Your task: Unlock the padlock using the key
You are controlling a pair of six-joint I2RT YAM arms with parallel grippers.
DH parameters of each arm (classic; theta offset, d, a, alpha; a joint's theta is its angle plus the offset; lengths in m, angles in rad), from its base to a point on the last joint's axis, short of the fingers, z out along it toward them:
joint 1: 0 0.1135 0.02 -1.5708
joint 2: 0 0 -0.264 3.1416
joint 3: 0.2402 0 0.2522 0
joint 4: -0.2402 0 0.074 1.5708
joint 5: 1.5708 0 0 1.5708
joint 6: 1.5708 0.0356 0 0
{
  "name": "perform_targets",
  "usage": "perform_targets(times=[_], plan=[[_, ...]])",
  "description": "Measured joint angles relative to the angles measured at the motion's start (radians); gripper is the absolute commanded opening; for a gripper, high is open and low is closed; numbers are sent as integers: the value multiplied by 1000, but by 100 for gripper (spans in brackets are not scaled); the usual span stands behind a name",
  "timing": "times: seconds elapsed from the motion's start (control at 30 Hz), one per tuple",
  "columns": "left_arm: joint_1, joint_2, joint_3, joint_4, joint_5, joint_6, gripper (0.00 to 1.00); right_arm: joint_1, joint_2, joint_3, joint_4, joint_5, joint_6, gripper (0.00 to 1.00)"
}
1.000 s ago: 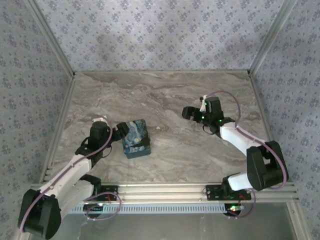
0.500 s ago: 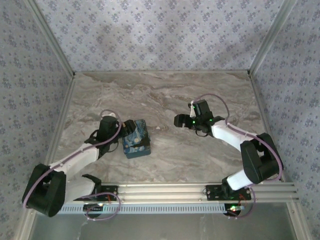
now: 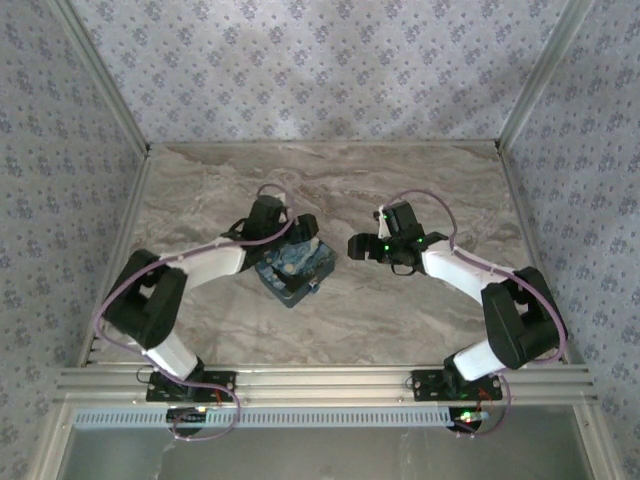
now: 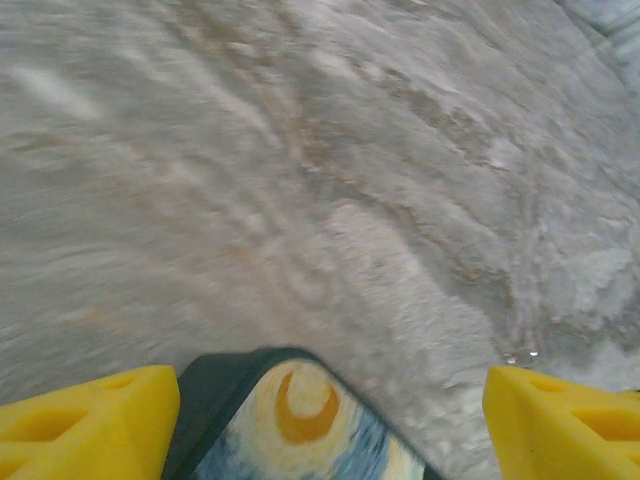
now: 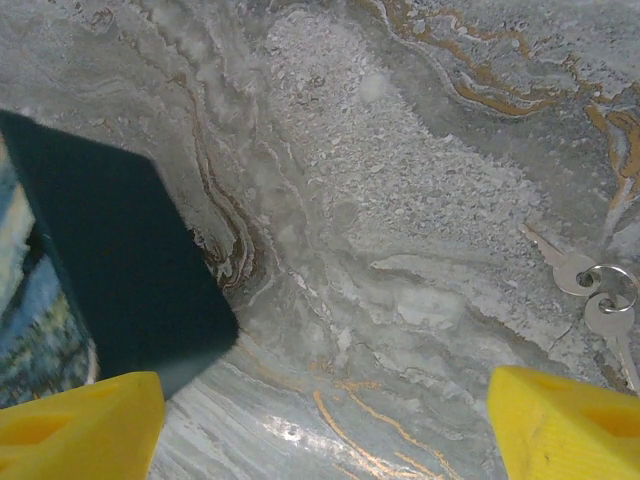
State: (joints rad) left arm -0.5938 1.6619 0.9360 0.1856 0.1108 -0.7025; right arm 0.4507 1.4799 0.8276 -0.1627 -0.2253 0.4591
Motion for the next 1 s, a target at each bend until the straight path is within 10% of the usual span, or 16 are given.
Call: perform_targets(times=[0.3,0.73,1.0], plan=[[-36,-25,65,-76,-6,45,83,0,-11,0,-10,-31,-11,83],[-44,-621,-281,-352,-247,-60,85,31,37,69,8,-111,-13,83],[-52,-577,-412,-269,-227,-169,85,45,106,119,14,-137,-17,80]])
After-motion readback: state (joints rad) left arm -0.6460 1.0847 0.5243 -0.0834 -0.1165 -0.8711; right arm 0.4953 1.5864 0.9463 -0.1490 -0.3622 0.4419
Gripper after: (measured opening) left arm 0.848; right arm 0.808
